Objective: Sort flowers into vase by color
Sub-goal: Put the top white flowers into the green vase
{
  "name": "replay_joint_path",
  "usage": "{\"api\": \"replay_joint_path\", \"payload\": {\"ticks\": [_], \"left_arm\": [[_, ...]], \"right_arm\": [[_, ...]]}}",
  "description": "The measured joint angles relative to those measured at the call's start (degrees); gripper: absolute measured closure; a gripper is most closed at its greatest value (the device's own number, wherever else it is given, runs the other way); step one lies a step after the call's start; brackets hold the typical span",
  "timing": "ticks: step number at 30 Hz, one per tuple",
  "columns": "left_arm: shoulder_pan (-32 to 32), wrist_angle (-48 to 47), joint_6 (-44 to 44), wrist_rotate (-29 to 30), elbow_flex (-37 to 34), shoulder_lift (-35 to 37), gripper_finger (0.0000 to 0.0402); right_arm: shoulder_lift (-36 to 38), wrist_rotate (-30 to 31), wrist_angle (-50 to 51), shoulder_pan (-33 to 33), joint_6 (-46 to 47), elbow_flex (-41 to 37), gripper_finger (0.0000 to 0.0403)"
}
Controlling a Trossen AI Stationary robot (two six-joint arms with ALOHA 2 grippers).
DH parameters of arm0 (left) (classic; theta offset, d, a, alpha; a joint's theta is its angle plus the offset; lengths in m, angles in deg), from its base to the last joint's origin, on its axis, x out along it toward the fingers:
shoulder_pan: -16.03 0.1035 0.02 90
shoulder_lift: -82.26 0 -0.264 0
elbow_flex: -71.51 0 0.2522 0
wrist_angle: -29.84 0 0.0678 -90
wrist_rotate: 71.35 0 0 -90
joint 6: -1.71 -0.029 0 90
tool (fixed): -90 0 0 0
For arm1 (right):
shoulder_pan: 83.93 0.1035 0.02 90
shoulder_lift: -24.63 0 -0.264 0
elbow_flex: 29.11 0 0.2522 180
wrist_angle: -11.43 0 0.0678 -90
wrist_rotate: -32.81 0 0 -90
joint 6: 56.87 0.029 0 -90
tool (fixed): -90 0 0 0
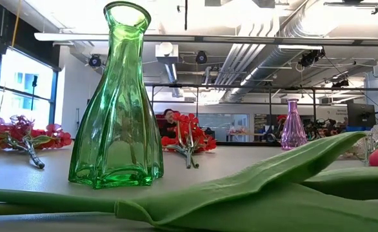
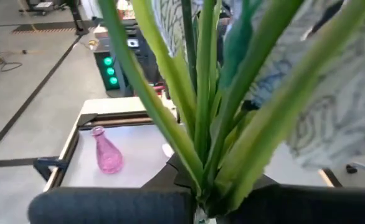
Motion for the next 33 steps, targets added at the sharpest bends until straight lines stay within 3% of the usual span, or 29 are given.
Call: {"api": "replay_joint_path", "payload": {"ticks": [10, 14, 24, 33], "left_arm": [[-4.7, -0.1, 4.0, 2.2, 0.0, 0.0, 0.0392], [-7.7, 3.1, 6.8, 7.1, -1.9, 0.2, 0.0392], [-16.9, 9.1, 9.4, 14.5, -11.5, 4.6, 0.0397], [-22.6, 20.0, 10.3, 11.2, -28.1, 15.6, 0.0398]], "right_arm": [[0.1, 0.0, -0.1, 0.0, 16.3, 0.0, 0.0186], [0.1, 0.0, -0.1, 0.0, 17.6, 0.0, 0.0186], [0.1, -0.1, 0.7, 0.0, 17.6, 0.0, 0.0186], [0.1, -0.1, 2.9, 0.0, 17.6, 0.0, 0.0186]]}}
